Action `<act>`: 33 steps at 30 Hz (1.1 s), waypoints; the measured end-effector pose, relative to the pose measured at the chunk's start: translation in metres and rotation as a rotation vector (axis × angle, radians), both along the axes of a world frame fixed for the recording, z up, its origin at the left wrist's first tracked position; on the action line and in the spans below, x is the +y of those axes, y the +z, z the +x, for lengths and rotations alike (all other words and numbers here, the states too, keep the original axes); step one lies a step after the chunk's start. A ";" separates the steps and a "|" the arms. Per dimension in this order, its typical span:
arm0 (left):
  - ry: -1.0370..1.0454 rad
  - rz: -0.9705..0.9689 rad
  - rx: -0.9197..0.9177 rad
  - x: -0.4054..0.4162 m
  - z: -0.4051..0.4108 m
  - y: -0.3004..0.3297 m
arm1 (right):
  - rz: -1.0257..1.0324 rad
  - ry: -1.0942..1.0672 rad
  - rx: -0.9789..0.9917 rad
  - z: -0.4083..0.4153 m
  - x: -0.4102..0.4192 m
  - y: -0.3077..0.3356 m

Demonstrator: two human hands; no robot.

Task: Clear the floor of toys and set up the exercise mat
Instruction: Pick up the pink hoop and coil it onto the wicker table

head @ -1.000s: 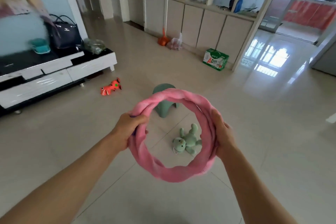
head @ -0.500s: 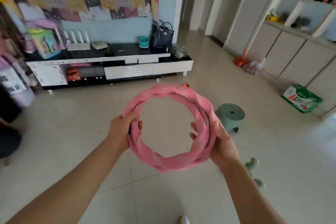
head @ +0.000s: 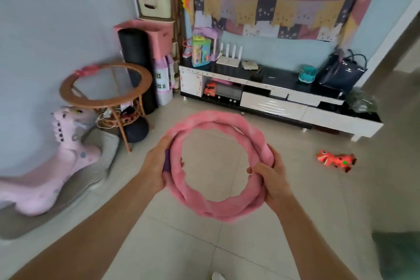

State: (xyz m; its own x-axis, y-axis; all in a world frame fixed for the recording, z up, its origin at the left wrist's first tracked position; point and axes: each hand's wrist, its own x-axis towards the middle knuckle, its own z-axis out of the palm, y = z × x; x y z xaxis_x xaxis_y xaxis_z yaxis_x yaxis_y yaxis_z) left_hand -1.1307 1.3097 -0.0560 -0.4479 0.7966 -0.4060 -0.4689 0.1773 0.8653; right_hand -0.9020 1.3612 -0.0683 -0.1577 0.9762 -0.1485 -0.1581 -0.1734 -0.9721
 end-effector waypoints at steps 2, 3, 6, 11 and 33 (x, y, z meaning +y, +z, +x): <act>0.088 -0.026 0.001 0.010 -0.012 0.002 | -0.037 0.057 -0.005 -0.019 0.029 -0.003; 0.117 -0.046 -0.005 0.012 -0.016 0.001 | -0.057 0.060 -0.006 -0.025 0.038 -0.004; 0.267 -0.130 -0.006 0.023 -0.032 0.000 | -0.077 0.112 -0.015 -0.049 0.078 -0.009; 0.296 -0.033 -0.180 0.017 -0.060 0.003 | -0.081 0.201 -0.020 -0.096 0.125 -0.015; 0.510 -0.071 0.266 0.151 -0.301 -0.035 | -0.227 0.350 -0.016 -0.384 0.288 -0.038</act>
